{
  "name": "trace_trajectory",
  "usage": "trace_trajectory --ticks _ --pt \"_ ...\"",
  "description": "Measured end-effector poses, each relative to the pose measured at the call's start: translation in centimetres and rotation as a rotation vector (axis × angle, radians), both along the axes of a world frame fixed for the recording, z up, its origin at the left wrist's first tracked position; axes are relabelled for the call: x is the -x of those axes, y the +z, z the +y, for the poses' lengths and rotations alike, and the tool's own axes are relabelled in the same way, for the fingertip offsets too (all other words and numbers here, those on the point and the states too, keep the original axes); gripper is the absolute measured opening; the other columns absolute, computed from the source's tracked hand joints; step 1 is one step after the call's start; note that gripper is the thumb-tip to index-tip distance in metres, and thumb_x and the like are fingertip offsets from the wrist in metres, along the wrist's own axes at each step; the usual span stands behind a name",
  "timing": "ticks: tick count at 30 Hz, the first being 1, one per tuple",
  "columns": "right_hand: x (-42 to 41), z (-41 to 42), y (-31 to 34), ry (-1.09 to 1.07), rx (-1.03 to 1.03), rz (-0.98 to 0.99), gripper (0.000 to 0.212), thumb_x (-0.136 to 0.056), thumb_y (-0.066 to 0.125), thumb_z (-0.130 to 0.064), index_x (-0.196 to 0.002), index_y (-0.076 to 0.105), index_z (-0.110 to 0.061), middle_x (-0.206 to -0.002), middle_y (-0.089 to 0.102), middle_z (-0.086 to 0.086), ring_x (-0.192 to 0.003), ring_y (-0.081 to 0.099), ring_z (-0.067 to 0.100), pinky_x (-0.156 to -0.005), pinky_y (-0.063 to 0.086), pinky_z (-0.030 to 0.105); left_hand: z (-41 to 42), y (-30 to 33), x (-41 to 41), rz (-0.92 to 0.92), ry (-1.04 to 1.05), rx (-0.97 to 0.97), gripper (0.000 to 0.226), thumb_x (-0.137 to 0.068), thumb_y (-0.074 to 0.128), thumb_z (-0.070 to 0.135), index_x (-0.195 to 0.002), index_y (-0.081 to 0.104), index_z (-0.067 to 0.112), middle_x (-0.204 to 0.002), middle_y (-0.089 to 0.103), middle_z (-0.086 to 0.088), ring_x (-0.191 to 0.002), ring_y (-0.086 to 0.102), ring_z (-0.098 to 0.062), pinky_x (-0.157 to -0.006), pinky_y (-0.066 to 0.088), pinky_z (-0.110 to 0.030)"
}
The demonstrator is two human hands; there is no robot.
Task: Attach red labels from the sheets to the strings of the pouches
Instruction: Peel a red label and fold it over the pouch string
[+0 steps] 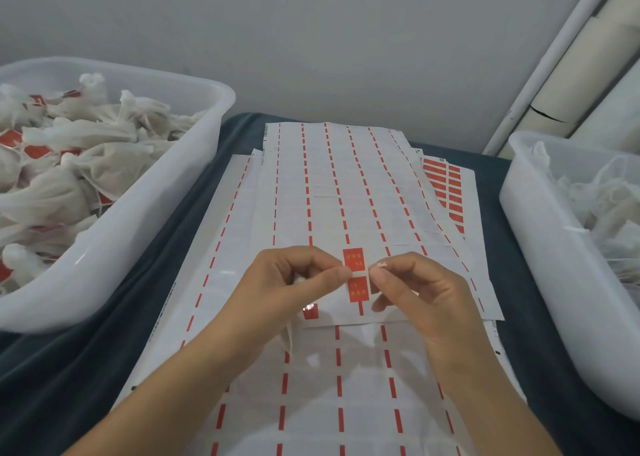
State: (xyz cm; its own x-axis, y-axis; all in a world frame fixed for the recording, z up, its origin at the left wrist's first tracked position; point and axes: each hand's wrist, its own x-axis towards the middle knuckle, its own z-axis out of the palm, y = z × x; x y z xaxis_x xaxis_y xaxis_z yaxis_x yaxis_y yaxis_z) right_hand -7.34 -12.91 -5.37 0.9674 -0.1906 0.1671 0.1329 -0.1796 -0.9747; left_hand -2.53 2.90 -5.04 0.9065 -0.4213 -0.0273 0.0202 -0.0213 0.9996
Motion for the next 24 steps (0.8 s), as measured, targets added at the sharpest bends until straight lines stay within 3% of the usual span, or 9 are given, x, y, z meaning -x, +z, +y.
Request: trace_trajectory --ticks 19,24 --pt "0.19 0.55 0.14 0.030 -0.079 0.055 0.023 -0.058 0.067 -0.041 -0.074 0.067 -0.025 -0.072 0.070 -0.006 -0.066 0.066 0.010 -0.061 0.052 0.014 -0.16 -0.22 0.10 -0.046 -0.020 0.016 0.032 -0.053 0.064 0.053 -0.070 0.074 0.028 -0.064 0.066 0.011 -0.067 0.060 0.002 -0.061 0.043 -0.004" --pt "0.17 0.43 0.32 -0.041 -0.094 0.067 0.027 -0.055 0.065 -0.047 -0.070 0.068 -0.025 -0.069 0.070 -0.007 -0.063 0.065 0.007 -0.059 0.049 0.008 -0.21 -0.27 0.07 -0.066 -0.017 -0.060 0.037 -0.050 0.061 0.059 -0.068 0.075 0.030 -0.058 0.065 0.006 -0.053 0.055 0.000 -0.054 0.044 -0.007"
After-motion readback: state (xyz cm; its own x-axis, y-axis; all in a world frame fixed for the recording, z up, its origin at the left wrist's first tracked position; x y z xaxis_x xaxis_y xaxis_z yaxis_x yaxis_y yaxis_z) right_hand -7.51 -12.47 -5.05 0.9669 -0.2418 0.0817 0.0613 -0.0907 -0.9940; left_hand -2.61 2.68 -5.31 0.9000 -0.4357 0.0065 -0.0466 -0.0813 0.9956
